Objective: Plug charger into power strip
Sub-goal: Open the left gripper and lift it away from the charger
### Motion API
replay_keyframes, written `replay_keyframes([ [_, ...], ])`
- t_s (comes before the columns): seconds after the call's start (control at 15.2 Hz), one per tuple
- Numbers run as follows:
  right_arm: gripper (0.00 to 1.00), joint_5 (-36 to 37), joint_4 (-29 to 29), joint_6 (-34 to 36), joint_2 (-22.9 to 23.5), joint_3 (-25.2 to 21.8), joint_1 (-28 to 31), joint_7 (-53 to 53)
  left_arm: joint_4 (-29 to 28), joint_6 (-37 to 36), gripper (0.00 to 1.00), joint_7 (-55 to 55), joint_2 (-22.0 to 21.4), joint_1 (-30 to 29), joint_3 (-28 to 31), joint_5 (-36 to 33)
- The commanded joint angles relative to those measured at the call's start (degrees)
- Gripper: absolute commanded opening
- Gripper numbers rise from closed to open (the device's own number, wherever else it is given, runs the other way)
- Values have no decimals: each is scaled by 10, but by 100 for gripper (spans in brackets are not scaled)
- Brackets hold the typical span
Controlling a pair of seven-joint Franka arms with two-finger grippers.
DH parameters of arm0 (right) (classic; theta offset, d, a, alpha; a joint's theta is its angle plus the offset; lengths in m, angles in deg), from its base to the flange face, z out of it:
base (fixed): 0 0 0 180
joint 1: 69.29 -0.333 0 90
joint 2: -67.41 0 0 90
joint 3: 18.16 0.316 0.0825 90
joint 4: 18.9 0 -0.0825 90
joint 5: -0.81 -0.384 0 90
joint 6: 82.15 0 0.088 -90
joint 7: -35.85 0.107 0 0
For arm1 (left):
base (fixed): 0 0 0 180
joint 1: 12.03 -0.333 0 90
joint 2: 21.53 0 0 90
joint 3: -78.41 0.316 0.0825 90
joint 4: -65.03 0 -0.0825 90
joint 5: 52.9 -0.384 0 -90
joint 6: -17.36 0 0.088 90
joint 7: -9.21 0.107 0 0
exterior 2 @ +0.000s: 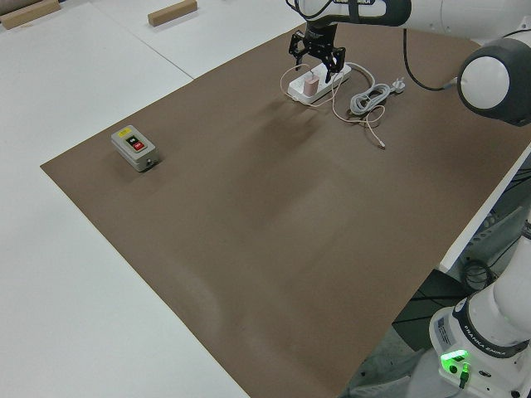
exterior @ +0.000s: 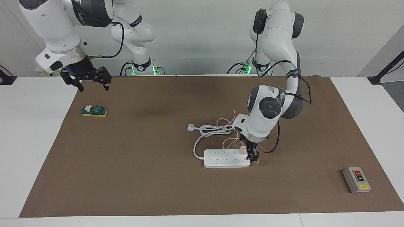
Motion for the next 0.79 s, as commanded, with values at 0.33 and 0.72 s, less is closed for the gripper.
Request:
replay_keyframes([
  [0.33, 100, 9, -8, 4, -10, 3, 3, -14, -246, 118, 100, -114, -210, 9, 27, -47],
  [0.72, 100, 9, -7, 4, -10, 3, 3, -14, -217, -26, 100, -173, -243, -38, 33, -4],
])
